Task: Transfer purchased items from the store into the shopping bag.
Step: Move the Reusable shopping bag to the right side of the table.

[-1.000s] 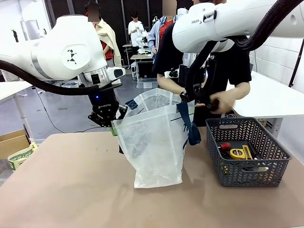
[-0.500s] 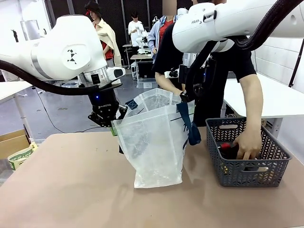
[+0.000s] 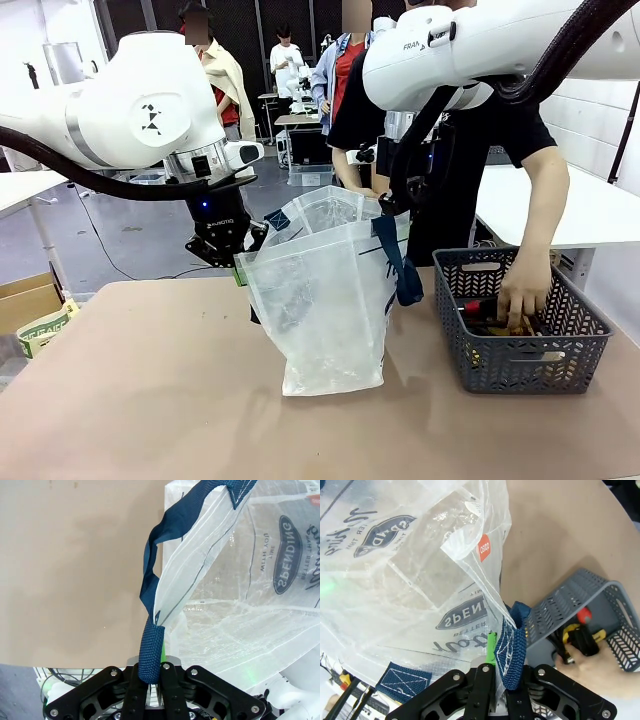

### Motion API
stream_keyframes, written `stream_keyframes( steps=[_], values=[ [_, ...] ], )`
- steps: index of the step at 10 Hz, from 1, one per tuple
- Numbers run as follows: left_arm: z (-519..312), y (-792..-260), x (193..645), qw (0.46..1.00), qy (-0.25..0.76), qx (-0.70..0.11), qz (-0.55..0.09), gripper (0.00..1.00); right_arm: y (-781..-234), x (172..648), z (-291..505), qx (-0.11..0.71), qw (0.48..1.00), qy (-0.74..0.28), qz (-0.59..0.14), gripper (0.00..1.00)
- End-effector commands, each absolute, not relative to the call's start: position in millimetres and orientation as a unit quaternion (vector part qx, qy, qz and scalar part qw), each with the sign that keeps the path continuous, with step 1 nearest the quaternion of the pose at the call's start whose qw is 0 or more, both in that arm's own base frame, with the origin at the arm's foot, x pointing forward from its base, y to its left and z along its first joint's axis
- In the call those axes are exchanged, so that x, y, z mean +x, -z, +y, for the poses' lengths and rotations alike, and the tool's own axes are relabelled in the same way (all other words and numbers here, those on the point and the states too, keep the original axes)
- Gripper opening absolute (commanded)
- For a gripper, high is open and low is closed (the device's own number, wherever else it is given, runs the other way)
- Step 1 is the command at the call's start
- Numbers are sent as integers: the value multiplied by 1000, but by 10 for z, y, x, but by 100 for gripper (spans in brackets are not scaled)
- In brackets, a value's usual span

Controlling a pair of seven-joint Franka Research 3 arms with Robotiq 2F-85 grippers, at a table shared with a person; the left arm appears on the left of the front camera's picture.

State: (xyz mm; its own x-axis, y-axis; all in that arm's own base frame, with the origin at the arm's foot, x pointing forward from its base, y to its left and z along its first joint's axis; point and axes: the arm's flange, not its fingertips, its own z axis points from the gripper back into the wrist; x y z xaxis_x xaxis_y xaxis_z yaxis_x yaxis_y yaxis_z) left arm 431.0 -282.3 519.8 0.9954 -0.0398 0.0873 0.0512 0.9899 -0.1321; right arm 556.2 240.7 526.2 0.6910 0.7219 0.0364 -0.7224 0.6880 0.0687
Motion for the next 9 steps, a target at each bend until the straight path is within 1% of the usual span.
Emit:
stream_keyframes(
  steps=[1, 9],
  values=[
    [-2746, -5200, 4287, 997, 23, -58, -40, 0, -5244, 5574, 2374, 36, 922, -385, 0, 0],
    [-2746, -5200, 4287, 997, 23, -58, -40, 0, -5244, 5574, 2374, 36, 922, -385, 0, 0]
  ],
)
